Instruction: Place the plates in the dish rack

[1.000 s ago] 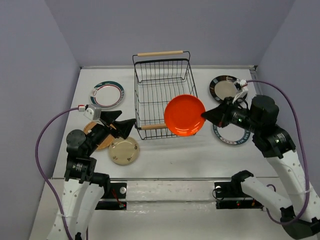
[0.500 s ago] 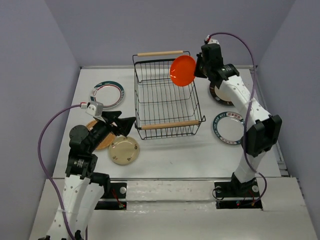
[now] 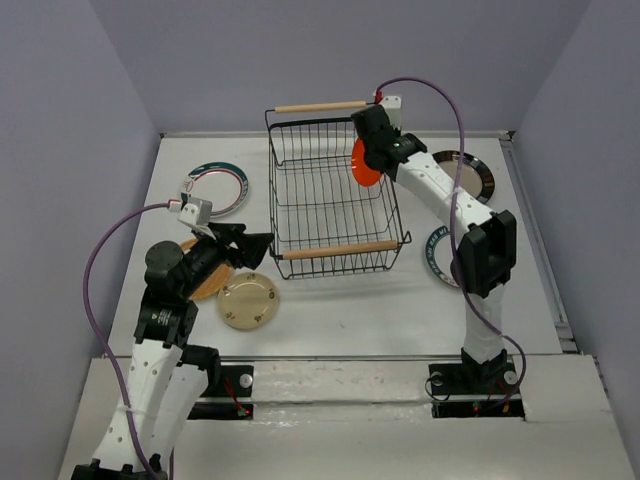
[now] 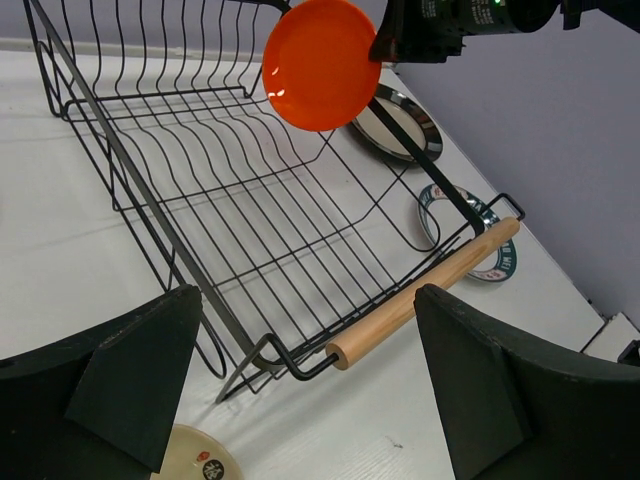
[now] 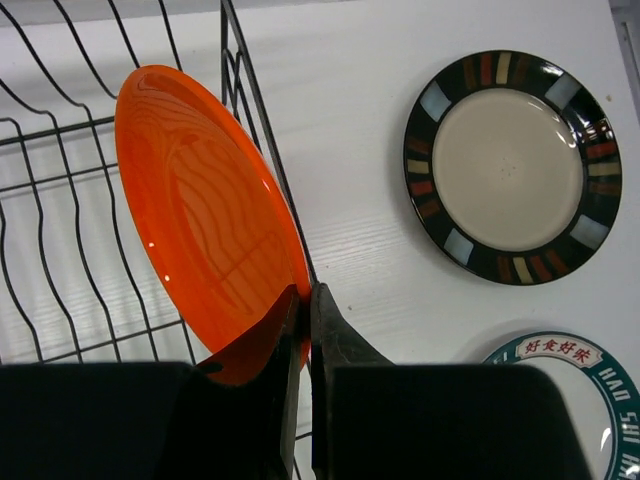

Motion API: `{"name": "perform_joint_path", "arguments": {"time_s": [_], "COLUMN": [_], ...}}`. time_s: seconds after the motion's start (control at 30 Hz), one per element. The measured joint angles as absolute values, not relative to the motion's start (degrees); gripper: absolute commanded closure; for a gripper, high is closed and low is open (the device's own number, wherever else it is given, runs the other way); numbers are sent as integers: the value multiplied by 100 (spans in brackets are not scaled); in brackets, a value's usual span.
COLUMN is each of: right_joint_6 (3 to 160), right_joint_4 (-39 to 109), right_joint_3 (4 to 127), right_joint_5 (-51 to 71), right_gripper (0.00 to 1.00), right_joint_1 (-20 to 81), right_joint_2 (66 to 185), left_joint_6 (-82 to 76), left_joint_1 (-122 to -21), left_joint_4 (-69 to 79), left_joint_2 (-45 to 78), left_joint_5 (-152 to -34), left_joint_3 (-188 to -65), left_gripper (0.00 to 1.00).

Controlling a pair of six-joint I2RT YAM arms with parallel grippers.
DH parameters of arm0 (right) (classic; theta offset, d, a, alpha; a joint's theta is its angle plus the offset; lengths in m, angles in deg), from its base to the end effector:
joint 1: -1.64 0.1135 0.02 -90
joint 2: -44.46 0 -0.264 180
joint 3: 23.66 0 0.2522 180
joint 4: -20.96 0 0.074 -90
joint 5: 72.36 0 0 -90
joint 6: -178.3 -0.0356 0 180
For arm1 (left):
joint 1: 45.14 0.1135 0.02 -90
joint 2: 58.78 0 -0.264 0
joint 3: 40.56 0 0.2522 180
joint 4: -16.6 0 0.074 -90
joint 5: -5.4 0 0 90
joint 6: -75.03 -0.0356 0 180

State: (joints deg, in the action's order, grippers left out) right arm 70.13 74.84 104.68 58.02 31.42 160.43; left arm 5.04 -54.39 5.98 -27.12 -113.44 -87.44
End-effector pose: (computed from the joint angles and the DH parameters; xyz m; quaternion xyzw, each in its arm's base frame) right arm 0.4087 0.2073 0.3379 0.0544 0.8657 -0.1309 0.4800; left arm 0.1389 -0.0400 0.3267 0.1206 0.6711 -0.3432 0.6460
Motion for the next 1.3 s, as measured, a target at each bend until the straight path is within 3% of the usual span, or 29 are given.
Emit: {"name": "perform_joint_path", "arguments": {"time_s": [0.4,1.1,1.2,1.3], "right_joint_6": [7747,8147,8189,8182], "right_joint_4": [7480,7106,7121,7106], "right_joint_3": [11061,11347,11334,11321], "right_joint_5": [6770,7409,7503,7616], "right_gripper": [93,93,87,74], "right_joint_1": [3354,3809,3876,3892], "right_joint_2": [17144,17728,17811,17857], "left_joint_6": [506,506,506,506], "left_joint_1": [-5439,-5439,-5439,-5439], "left_joint_4": [561,550,552,552], "left_joint_2": [-2434,-2391,-2393,-2393], "left_joint_5": [-11412,-11455,-11455,-11455], "left_joint_3": [-8744,-8744,-8746,-8744], "left_gripper": [1,1,1,1]}}
